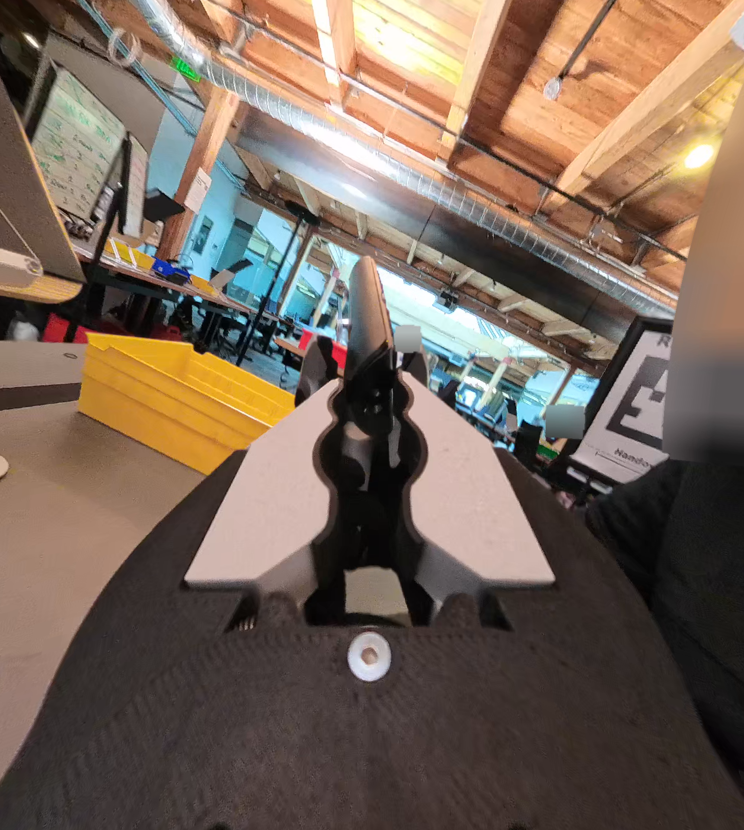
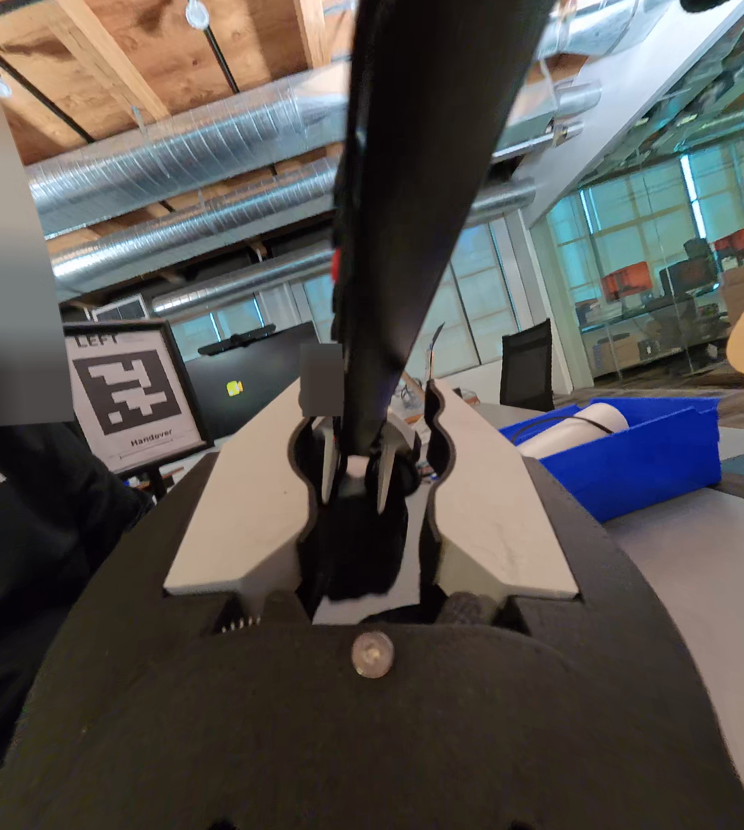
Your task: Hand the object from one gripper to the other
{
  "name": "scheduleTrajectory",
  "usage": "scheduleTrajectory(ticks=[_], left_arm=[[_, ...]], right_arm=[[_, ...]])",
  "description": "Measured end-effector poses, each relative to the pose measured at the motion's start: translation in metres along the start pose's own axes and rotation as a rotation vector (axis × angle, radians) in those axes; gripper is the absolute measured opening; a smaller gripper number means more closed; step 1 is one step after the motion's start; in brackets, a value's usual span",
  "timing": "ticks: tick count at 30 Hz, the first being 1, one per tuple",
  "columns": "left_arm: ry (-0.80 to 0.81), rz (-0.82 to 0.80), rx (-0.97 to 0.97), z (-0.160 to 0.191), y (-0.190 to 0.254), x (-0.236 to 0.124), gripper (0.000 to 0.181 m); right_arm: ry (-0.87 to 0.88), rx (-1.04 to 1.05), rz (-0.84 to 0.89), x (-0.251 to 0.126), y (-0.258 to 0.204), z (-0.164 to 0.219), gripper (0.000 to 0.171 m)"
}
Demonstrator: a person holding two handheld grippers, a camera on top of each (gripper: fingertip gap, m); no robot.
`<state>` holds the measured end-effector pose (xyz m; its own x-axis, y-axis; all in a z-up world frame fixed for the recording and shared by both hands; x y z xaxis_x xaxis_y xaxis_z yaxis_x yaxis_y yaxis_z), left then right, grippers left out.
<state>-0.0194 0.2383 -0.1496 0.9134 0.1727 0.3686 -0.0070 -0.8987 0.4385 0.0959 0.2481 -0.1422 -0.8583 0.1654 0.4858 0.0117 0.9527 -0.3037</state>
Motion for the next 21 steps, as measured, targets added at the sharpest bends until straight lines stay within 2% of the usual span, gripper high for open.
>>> scheduleTrajectory(ticks=[2,6,10,13,18,20,21], left_arm=[[-0.056,0.016,0.013,-0.008,-0.001,-0.006,0.018],[-0.197,-0.034,0.087,-0.020,-0.006,-0.022,0.018],[-0.274,-0.007,0.097,-0.027,-0.006,-0.035,0.018],[-0.338,0.011,0.098,-0.028,-0.006,-0.038,0.018],[-0.412,0.044,0.067,-0.032,-0.008,-0.039,0.018],[-0.375,0.038,0.071,-0.037,-0.010,-0.037,0.019],[-0.321,0.014,0.074,-0.040,-0.013,-0.035,0.027]], right_arm=[[-0.046,-0.001,-0.008,-0.010,0.001,-0.003,0.054],[-0.100,-0.001,0.000,-0.037,0.003,-0.014,0.057],[-0.157,0.019,0.004,-0.052,0.005,-0.015,0.047],[-0.219,0.036,-0.012,-0.056,0.006,-0.007,0.023],[-0.262,0.042,-0.024,-0.057,0.003,0.001,0.021],[-0.202,0.046,-0.006,-0.055,0.003,-0.002,0.020],[-0.154,0.054,0.004,-0.055,0.003,-0.004,0.021]])
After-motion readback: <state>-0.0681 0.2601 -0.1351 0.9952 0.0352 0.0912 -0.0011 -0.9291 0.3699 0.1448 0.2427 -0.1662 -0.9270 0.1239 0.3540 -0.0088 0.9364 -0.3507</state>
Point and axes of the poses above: each gripper's, where its closed fingertips meet, x out along the fingers, z out of its underside, y = z × x across the jaws, the point moved 6 cm from there along -x, back along the fingers, and after that the axes turned 1 degree about y, right-handed, at the moved point
